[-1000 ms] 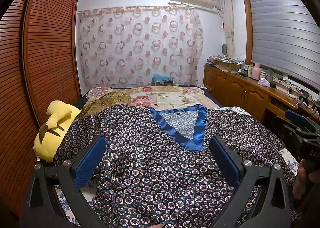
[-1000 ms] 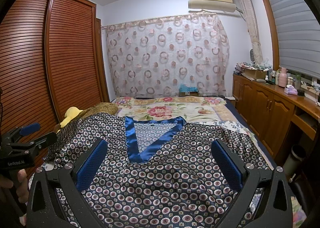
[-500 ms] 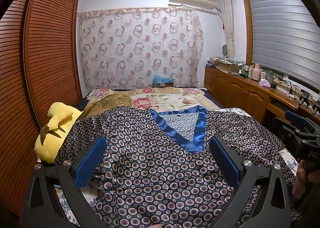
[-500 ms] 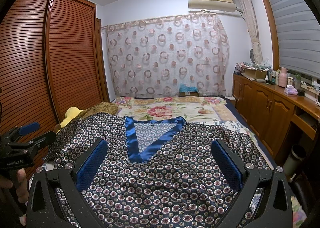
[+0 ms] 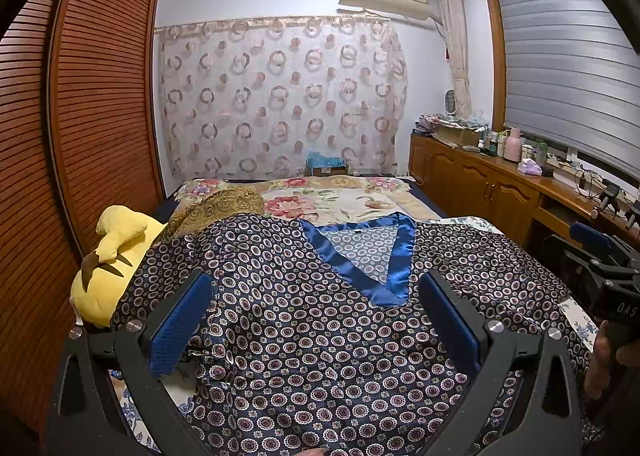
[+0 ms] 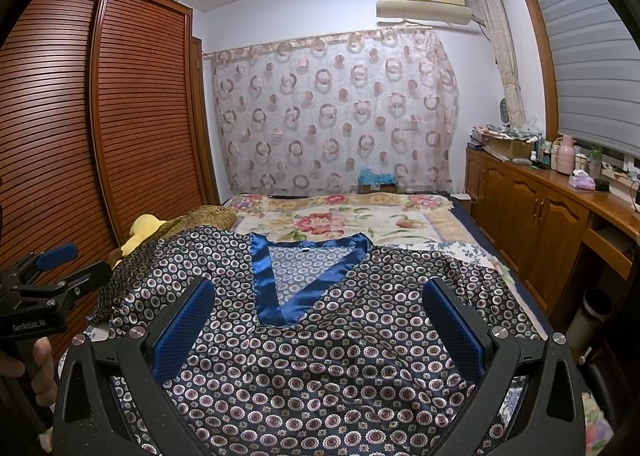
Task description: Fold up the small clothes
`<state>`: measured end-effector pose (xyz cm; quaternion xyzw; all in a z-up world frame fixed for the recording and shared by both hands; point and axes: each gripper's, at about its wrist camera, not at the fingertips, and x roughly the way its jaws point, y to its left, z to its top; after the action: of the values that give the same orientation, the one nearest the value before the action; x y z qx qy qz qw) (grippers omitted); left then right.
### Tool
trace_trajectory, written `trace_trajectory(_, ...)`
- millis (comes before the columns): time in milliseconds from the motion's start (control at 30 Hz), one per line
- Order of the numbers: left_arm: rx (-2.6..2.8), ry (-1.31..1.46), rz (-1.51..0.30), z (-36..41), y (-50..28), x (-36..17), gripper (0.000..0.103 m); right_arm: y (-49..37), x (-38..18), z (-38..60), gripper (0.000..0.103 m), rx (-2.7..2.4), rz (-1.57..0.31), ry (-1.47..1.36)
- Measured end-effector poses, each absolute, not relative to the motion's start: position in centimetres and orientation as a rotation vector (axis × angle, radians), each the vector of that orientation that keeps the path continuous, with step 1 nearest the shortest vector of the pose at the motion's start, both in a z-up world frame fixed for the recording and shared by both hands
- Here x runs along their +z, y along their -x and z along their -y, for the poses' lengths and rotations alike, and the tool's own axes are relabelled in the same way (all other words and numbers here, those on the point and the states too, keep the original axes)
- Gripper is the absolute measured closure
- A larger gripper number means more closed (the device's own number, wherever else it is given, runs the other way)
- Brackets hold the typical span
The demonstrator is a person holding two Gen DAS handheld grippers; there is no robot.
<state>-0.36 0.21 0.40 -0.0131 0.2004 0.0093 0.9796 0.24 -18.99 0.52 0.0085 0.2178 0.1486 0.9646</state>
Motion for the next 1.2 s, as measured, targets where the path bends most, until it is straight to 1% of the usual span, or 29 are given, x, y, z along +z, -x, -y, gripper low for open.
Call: trace_trajectory(1200,0.022,0.03,-0.414,-0.61,0.21,0.24,0.0,-0.37,0.44,18.89,0.0,0.316,-0.446,-0.018)
